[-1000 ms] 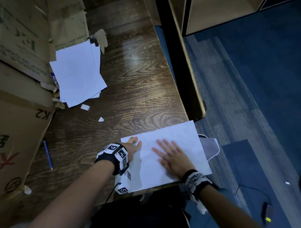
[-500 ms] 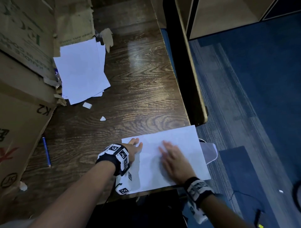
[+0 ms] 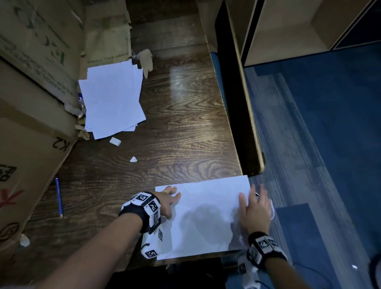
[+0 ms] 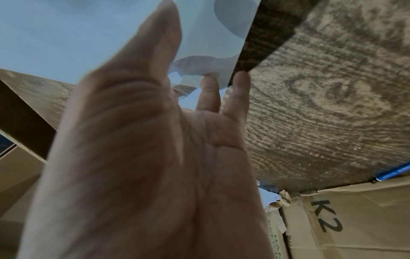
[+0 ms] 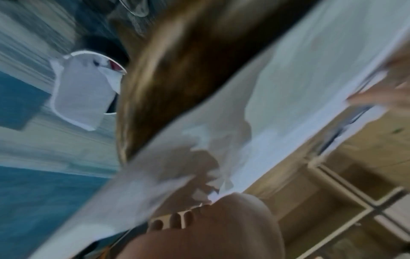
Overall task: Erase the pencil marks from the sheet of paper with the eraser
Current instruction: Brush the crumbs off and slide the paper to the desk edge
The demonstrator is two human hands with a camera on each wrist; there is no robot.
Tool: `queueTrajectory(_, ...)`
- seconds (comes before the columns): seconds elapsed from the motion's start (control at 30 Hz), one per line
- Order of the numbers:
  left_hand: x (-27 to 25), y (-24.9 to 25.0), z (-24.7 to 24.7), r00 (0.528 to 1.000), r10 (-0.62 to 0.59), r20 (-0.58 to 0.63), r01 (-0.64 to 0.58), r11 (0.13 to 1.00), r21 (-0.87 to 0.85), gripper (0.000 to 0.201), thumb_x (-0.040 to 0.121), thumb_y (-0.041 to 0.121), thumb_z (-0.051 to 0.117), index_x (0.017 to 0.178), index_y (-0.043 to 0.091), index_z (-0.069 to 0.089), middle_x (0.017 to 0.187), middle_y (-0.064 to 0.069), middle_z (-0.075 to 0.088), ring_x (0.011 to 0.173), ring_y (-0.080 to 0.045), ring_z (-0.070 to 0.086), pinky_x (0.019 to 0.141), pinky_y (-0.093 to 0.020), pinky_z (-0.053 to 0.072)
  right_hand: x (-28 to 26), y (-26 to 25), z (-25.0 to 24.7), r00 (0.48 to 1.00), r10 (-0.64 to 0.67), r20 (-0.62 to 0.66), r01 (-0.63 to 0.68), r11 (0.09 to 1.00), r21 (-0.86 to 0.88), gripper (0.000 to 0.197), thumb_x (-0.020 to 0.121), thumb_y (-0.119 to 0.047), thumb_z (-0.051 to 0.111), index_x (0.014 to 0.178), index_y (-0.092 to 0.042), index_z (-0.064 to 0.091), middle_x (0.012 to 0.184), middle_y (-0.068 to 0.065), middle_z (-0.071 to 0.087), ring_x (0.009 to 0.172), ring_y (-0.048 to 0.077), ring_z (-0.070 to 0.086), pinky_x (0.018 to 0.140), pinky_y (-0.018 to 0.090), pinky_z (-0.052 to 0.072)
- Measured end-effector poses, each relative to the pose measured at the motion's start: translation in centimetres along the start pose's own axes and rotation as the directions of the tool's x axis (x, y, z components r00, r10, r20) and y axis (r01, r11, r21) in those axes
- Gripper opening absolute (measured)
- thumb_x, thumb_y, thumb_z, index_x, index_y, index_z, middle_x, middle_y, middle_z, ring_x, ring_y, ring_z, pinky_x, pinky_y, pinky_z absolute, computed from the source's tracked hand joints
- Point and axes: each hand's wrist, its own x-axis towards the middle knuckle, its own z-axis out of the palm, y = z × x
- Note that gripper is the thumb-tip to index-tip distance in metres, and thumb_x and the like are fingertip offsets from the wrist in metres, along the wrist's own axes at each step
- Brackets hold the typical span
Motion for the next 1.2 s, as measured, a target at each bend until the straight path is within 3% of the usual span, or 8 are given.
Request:
queueTrajectory(0.13,-0.2,0.0,-0.5,0.999,0.019,0.032,-0.018,0.999,-0.049,0.097,0.094,0.029,0.065,0.161,0.024,-0.005,0.165,0.001,-0.024,0.154,-0.018,-0.009,0.119,-0.034,0.025,-2.7,-2.9,0.3,0.829,-0.533,0.17,0.536,0.844,0.031,0.064,0.099,-0.045,0.047,0.156,-0.018,0.036,0.166,0.01,0.024,0.154,0.03,0.022,0.122,0.048,0.02)
queueTrajectory(0.27,-0.5,0.0,-1.1,0.999,0.024,0.047,-0.022,0.999,-0.041,0.1,0.092,0.033,0.068,0.161,0.022,-0.004,0.165,-0.001,-0.023,0.152,-0.018,-0.016,0.121,-0.034,0.015,-4.0,-5.4,2.0,0.687,-0.67,0.282,0.676,0.731,0.088,0.06,0.097,-0.054,0.05,0.151,-0.029,0.043,0.165,0.001,0.027,0.15,0.026,0.034,0.118,0.047,0.026)
queueTrajectory(0.47,-1.0,-0.2,-1.0,0.998,0.024,0.051,-0.024,1.0,-0.015,0.101,0.092,0.04,0.067,0.161,0.024,-0.006,0.165,0.004,-0.024,0.153,-0.014,-0.012,0.122,-0.039,0.018,-2.1,0.5,-0.3,0.946,-0.225,0.234,0.236,0.972,-0.021,0.067,0.098,-0.06,0.028,0.157,-0.03,0.029,0.167,0.006,0.02,0.154,0.027,0.02,0.12,0.048,0.014)
queueTrajectory(0.6,-1.1,0.1,-0.5,1.0,0.022,0.009,-0.022,0.999,0.029,0.103,0.091,0.042,0.068,0.16,0.024,-0.006,0.165,0.005,-0.023,0.153,-0.013,-0.008,0.121,-0.039,0.022,-1.7,4.4,-2.7,0.979,0.157,0.129,-0.158,0.987,-0.004,0.088,0.088,-0.071,0.033,0.141,-0.003,0.053,0.143,0.03,0.048,0.127,0.047,0.049,0.102,0.06,0.043)
queueTrajectory(0.73,-0.9,-0.3,-0.6,1.0,0.026,-0.016,-0.026,0.999,0.027,0.098,0.093,0.041,0.065,0.161,0.026,-0.003,0.166,0.004,-0.02,0.154,-0.014,-0.005,0.121,-0.038,0.022,-1.8,1.2,-4.2,0.965,0.086,0.246,-0.12,0.985,0.127,0.03,0.087,-0.032,0.075,0.111,-0.014,0.074,0.105,0.011,0.061,0.099,0.032,0.06,0.085,0.036,0.042)
queueTrajectory(1.0,-0.8,-1.5,0.8,0.998,-0.06,-0.032,0.061,0.998,0.017,0.1,0.091,0.038,0.065,0.161,0.024,-0.004,0.166,0.004,-0.018,0.154,-0.017,-0.001,0.12,-0.037,0.024,-0.3,-4.9,-4.5,0.996,0.062,0.071,-0.082,0.938,0.338,0.016,0.091,0.001,0.066,0.098,-0.003,0.079,0.094,0.006,0.07,0.084,0.019,0.059,0.075,0.006,0.032)
queueTrajectory(1.1,-1.2,-2.5,2.2,0.989,-0.138,-0.049,0.138,0.99,0.013,0.091,0.089,0.033,0.066,0.161,0.018,0.012,0.168,-0.003,-0.005,0.153,-0.021,0.013,0.116,-0.034,0.032,1.8,-7.7,-3.6,0.987,-0.128,0.099,0.091,0.944,0.319,0.018,0.092,-0.004,0.063,0.101,-0.008,0.079,0.096,0.002,0.067,0.089,0.023,0.065,0.082,0.014,0.04)
queueTrajectory(1.2,-1.4,-3.1,3.7,0.974,-0.195,-0.116,0.209,0.97,0.123,0.048,0.086,0.023,0.067,0.132,0.014,0.061,0.146,-0.012,0.051,0.123,-0.026,0.057,0.096,-0.034,0.051,5.0,-11.0,-1.6,0.937,-0.291,0.192,0.235,0.934,0.269,0.02,0.092,-0.009,0.062,0.102,-0.015,0.079,0.099,0.0,0.071,0.088,0.022,0.066,0.08,0.027,0.046)
